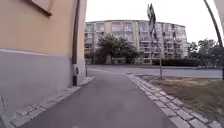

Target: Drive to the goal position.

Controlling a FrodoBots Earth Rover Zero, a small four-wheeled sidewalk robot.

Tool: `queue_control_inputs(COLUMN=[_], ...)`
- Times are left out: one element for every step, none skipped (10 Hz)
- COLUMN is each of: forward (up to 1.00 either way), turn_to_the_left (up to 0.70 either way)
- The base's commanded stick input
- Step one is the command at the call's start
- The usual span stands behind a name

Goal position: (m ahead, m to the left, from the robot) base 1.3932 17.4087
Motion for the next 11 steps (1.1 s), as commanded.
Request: queue_control_inputs(forward=[0.45, 0.45, 0.45, 0.45, 0.45, 0.45, 0.45, 0.45, 0.45, 0.45, 0.45], turn_to_the_left=[0.0, 0.0, 0.0, 0.0, 0.0, 0.0, 0.0, 0.0, 0.0, 0.0, 0.0])
